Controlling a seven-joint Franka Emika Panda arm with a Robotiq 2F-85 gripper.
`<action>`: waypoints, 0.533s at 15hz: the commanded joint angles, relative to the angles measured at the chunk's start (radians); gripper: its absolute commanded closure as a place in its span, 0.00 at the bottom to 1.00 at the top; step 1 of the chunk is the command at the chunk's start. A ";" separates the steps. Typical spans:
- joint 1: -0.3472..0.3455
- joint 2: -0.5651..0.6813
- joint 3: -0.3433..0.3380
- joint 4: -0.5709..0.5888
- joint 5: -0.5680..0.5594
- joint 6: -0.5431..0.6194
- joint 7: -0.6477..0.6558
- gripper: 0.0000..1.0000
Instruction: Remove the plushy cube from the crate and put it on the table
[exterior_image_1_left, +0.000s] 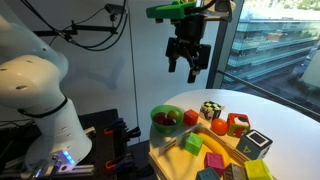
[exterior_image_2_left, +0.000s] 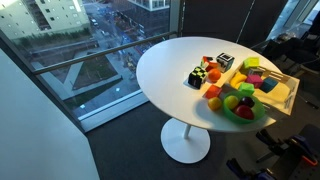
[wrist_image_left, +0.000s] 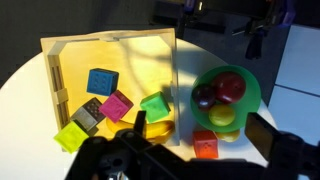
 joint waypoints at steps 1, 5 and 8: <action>0.003 -0.088 0.033 -0.024 0.000 -0.036 0.046 0.00; -0.001 -0.139 0.072 -0.033 -0.013 -0.049 0.134 0.00; -0.002 -0.164 0.088 -0.046 -0.012 -0.043 0.190 0.00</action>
